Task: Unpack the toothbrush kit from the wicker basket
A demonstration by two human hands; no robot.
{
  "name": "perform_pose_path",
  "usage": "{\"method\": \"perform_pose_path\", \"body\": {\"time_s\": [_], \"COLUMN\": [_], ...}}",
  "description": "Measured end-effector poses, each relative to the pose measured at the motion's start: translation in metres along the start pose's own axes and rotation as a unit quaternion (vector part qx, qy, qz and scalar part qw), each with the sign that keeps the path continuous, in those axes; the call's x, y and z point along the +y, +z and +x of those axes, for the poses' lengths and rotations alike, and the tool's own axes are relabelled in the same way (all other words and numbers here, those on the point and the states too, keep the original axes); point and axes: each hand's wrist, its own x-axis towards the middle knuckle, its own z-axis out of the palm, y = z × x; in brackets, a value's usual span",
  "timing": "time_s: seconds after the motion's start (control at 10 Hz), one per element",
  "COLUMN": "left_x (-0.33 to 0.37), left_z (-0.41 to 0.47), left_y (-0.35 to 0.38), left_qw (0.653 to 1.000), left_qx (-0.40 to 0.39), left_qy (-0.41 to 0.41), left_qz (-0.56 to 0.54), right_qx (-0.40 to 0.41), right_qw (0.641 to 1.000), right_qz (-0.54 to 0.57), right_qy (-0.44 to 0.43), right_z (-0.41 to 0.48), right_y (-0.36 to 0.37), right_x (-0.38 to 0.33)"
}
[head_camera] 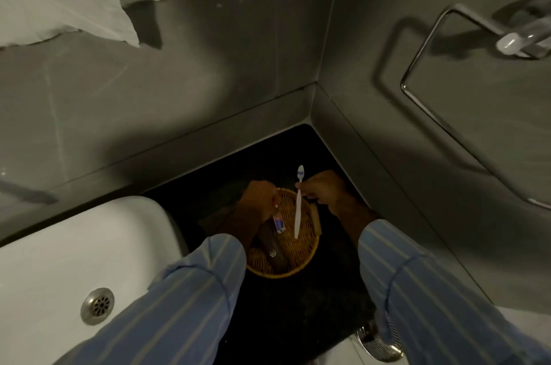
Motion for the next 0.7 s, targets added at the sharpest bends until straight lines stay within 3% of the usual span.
{"method": "perform_pose_path", "body": {"time_s": [0.3, 0.5, 0.7], "left_x": [0.007, 0.013, 0.011], "left_z": [0.015, -0.003, -0.050], "left_y": [0.013, 0.010, -0.004], "left_qw": [0.998, 0.999, 0.991], "left_qx": [-0.031, 0.001, 0.117], "left_qy": [-0.041, 0.000, 0.031], "left_qz": [0.021, 0.054, 0.060], "right_qx": [0.002, 0.030, 0.085], "right_qw": [1.000, 0.997, 0.964], "right_qz": [-0.030, -0.050, 0.041], "right_qy": [-0.002, -0.043, -0.249], "right_z": [0.016, -0.010, -0.109], "right_y": [0.007, -0.002, -0.038], "right_x": [0.019, 0.016, -0.039]}}
